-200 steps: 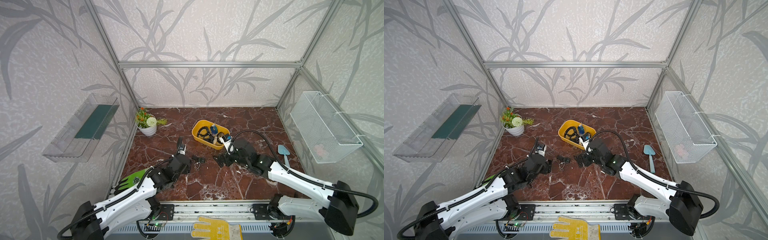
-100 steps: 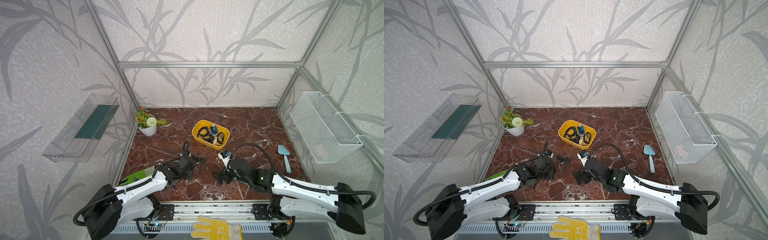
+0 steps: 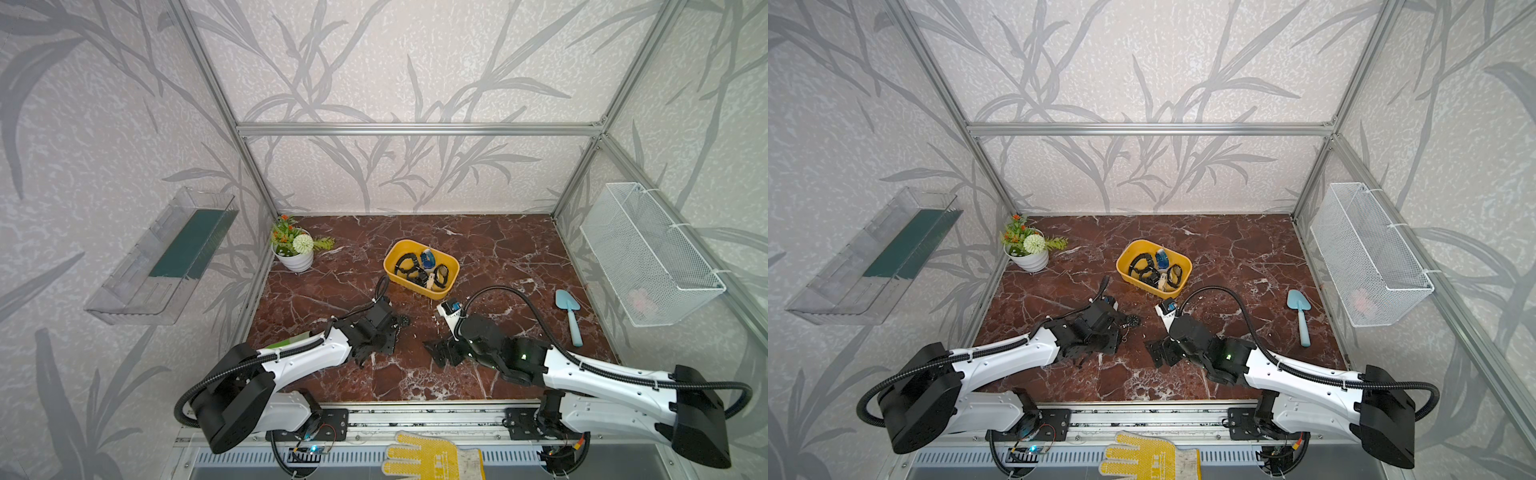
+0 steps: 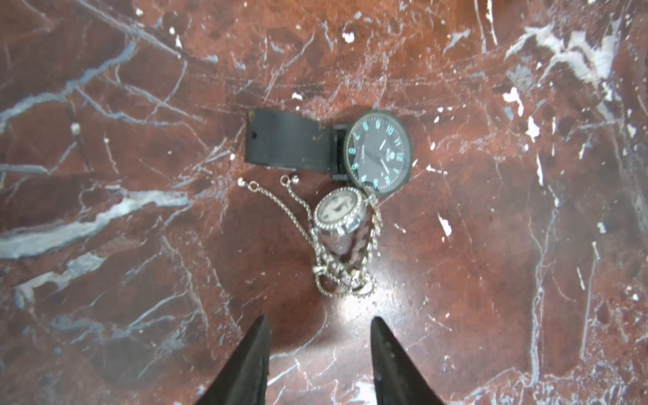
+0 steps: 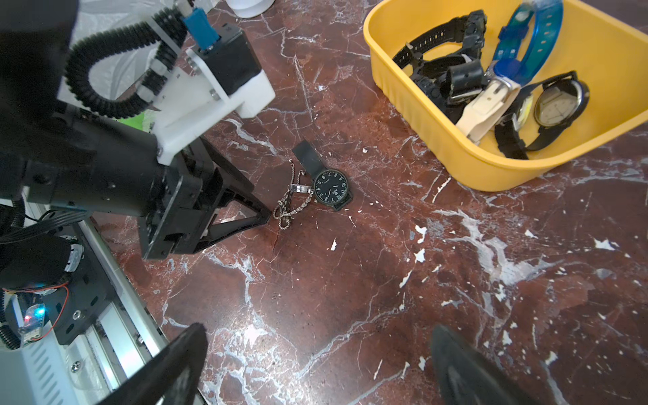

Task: Put the watch into the storage box
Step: Pick up the watch at the center of the board.

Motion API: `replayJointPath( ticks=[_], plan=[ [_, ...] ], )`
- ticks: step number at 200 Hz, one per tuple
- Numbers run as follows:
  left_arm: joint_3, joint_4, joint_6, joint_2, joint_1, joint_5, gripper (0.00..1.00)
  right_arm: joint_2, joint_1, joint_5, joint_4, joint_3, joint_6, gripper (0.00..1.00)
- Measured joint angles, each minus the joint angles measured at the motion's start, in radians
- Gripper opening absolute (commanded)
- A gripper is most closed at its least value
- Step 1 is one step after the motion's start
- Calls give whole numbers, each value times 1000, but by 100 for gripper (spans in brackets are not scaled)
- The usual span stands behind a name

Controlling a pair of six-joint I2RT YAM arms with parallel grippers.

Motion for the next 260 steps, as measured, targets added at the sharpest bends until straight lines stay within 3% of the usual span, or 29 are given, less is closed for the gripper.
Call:
replayJointPath(
  ticks=[131, 168, 260],
  plan=[
    [87, 43, 98, 122, 58, 39, 44, 11, 0, -8, 25, 0, -3, 99],
    [111, 35, 133, 160, 58, 43, 33, 44, 8, -27, 56, 0, -2, 99],
    [163, 19, 183, 249, 69, 39, 34, 57, 16, -30, 66, 0, 0, 99]
  ],
)
